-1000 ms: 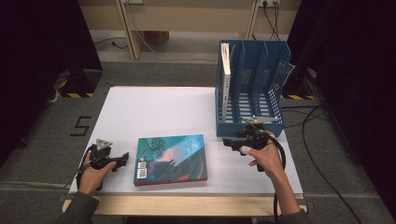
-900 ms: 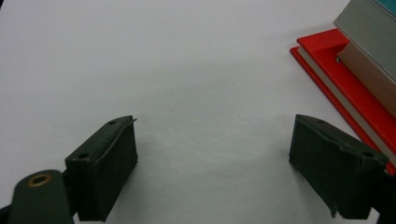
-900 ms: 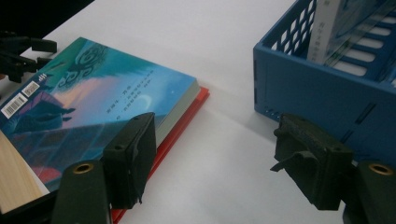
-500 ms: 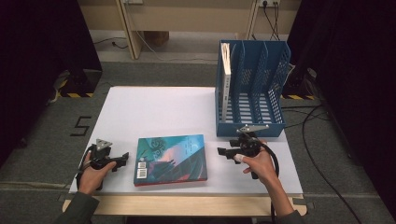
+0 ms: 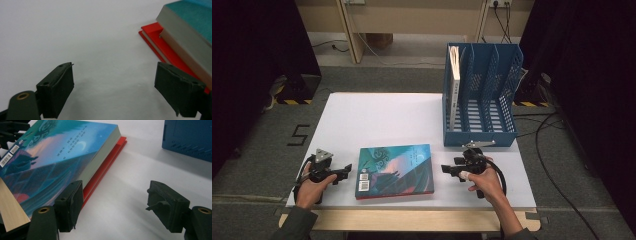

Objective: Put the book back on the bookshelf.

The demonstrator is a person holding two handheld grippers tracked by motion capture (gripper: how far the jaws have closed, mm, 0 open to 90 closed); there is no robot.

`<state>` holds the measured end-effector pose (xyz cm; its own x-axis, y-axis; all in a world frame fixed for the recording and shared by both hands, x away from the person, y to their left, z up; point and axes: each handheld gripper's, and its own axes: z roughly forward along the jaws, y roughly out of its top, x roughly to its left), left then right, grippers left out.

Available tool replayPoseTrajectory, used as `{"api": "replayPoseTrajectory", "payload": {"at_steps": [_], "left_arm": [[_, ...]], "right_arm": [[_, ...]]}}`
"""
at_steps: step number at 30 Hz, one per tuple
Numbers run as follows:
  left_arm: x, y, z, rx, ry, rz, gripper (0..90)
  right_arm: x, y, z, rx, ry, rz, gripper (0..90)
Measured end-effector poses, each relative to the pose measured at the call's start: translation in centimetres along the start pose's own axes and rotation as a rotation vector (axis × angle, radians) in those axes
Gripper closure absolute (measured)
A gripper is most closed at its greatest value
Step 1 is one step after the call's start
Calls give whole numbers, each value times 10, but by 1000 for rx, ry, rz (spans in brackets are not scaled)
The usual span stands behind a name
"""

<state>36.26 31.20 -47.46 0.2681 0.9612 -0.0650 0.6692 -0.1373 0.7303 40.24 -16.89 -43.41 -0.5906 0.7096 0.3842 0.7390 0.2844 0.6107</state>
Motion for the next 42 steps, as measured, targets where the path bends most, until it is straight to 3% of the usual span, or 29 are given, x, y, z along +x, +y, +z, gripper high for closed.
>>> {"api": "replayPoseTrajectory", "payload": {"at_steps": [4,9,11,15,21,26,29,35,39,42], "left_arm": [[-4,2,-5,-24,-48,-10,149],[-15,5,-8,-18,-117,20,149],[-19,5,-9,-21,-100,39,173],[-22,5,-11,-14,-114,33,243],[-30,6,-14,-10,-124,52,448],[-36,7,-16,-9,-116,79,534],[-34,7,-16,-6,-140,62,567],[-38,8,-20,-16,-135,85,629],[-43,7,-18,-2,-179,99,539],[-52,8,-17,-3,-182,141,336]], "right_arm": [[1,-2,3,1,8,-4,296],[4,-2,5,3,24,2,296],[5,-2,6,5,28,0,296],[8,-1,8,6,37,-3,295],[11,1,12,11,52,-4,293],[11,0,15,15,71,8,293],[11,0,17,19,70,6,294],[12,-1,20,25,84,6,294],[12,-2,23,32,88,13,294],[12,-3,26,37,105,23,294]]}}
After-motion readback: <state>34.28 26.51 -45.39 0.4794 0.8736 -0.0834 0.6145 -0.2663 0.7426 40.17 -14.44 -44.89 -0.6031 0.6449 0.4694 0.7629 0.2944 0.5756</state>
